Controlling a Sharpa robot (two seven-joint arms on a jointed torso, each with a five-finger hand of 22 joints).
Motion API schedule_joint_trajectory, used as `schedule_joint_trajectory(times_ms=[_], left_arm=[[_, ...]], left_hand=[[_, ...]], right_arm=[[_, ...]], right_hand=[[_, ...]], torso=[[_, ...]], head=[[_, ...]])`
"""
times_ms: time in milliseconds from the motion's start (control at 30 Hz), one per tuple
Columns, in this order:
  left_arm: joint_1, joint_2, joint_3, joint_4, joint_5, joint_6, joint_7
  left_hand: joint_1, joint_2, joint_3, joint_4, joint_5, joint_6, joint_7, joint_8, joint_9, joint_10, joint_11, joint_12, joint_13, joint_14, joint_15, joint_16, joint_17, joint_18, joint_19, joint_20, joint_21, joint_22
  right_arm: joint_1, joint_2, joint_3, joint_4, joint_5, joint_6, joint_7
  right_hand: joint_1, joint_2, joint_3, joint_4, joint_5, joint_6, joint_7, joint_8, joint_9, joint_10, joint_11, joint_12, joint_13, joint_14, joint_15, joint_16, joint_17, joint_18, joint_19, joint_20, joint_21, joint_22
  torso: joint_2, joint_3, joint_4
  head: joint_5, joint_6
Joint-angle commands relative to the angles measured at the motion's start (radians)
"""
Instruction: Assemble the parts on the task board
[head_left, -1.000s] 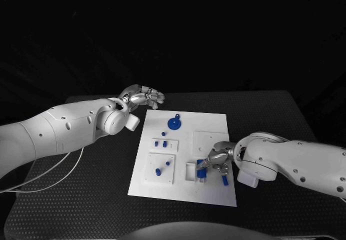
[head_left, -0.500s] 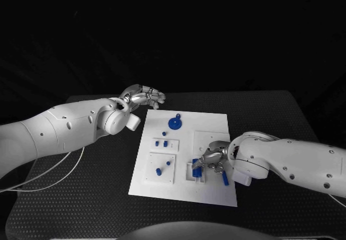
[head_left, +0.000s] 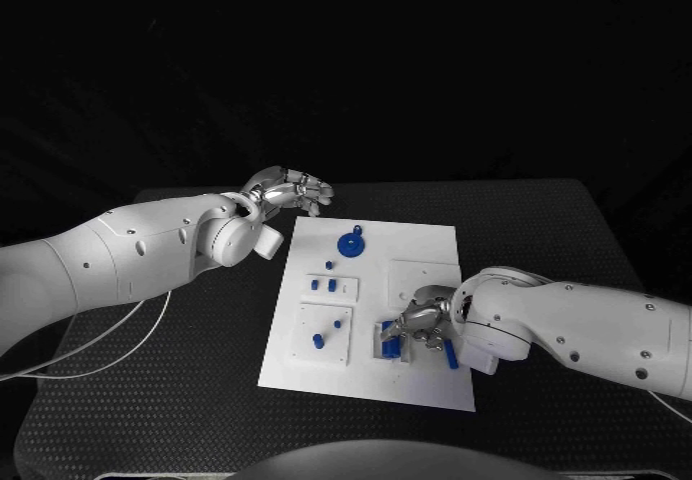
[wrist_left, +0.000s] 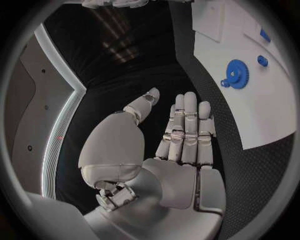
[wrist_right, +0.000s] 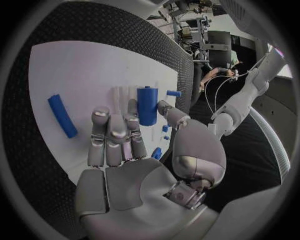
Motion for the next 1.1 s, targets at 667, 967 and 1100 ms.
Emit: schedule_joint_trajectory(times_ms=[667,967,1100], left_arm=[[0.001,0.0,0.0,0.003,-0.002,0.016,0.003],[0.001,-0.001,0.0,0.003,-0.003,0.015,0.003],[0.001,0.0,0.0,0.003,-0.003,0.016,0.002]], left_hand=[[-0.007,-0.001,-0.001,0.009,0.004,-0.005,0.0,0.004,0.001,-0.006,0.0,0.001,-0.001,0.002,0.007,-0.006,0.003,0.018,0.003,-0.001,-0.006,0.018],[-0.007,-0.001,-0.001,0.009,0.004,-0.005,0.0,0.005,0.001,-0.006,0.0,0.001,-0.001,0.002,0.007,-0.006,0.003,0.018,0.003,-0.001,-0.006,0.018],[-0.007,-0.001,-0.001,0.01,0.004,-0.005,0.0,0.005,0.001,-0.006,0.0,0.001,-0.001,0.002,0.007,-0.007,0.003,0.018,0.003,-0.001,-0.006,0.018]], right_arm=[[-0.021,0.01,-0.003,-0.011,-0.03,0.018,0.004],[-0.021,0.009,-0.003,-0.012,-0.04,0.017,0.005],[-0.021,0.009,-0.003,-0.012,-0.04,0.026,0.006]], right_hand=[[-0.032,-0.021,-0.002,-0.001,-0.01,-0.003,0.007,-0.012,-0.002,-0.007,0.004,-0.01,0.005,-0.014,-0.001,0.0,-0.004,0.021,-0.006,0.006,0.002,-0.004],[-0.067,-0.055,-0.022,0.023,-0.013,-0.012,0.009,-0.016,0.001,-0.012,0.006,-0.014,0.008,-0.02,0.0,0.0,-0.007,0.021,-0.008,0.006,0.001,-0.006],[-0.068,-0.057,-0.028,0.022,-0.013,-0.015,0.01,-0.017,0.002,-0.014,0.006,-0.015,0.009,-0.022,0.001,0.0,-0.007,0.021,-0.01,0.005,0.0,-0.007]], torso=[[0.0,0.0003,-0.0008],[-0.001,0.0,-0.0011],[0.0,0.0001,-0.0011]], head=[[0.004,-0.002],[0.005,-0.003],[0.004,-0.003]])
